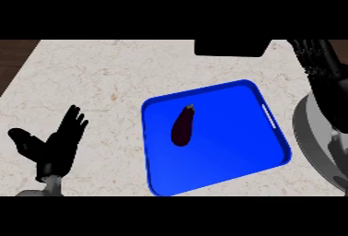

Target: Pick the eggplant from the tray and place it in the pot

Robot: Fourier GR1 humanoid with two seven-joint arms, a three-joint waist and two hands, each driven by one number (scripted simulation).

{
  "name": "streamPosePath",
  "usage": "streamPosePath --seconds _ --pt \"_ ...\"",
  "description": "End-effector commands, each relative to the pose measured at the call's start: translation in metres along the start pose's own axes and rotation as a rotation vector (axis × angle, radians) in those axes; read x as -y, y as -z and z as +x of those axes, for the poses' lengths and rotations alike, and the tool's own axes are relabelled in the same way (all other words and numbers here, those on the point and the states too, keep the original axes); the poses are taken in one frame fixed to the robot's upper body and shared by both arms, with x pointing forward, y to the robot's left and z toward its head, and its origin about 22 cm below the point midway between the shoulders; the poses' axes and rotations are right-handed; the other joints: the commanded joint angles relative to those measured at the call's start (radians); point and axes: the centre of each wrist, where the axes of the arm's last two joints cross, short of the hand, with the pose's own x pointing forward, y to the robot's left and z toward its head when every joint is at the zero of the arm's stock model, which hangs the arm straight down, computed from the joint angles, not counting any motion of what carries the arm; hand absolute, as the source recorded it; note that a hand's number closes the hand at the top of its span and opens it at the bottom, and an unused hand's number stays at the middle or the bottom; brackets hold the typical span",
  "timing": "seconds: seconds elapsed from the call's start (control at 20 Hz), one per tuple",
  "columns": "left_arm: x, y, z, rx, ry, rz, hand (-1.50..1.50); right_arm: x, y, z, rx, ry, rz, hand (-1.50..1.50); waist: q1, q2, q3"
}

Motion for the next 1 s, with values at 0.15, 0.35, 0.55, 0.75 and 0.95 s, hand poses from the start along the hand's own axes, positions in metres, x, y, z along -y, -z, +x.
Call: streamPosePath --seconds 0.15,0.35,0.55,0.75,0.95 --pt "0.022 0.015 0.076 0.361 0.102 -0.107 0.0 -0.014 0.038 -0.019 -0.226 0.199 0.252 1.5 0.042 0.047 -0.003" --pt "0.044 0.014 0.103 0.487 0.125 -0.183 0.0 0.034 0.039 -0.024 -0.45 -0.379 0.336 1.5 0.051 0.055 -0.009" --pt "0.044 0.025 0.101 0.49 0.146 -0.188 0.0 0.007 0.059 -0.062 -0.395 -0.258 0.492 -1.5 0.025 0.046 -0.001" --pt "0.039 0.035 0.106 0.485 0.149 -0.136 0.0 -0.009 0.068 -0.073 -0.27 -0.219 0.609 -1.5 -0.01 0.035 -0.001" --pt "0.033 0.032 0.102 0.486 0.148 -0.123 0.0 -0.028 0.099 -0.056 -0.322 -0.374 0.756 -1.5 -0.007 0.031 -0.002"
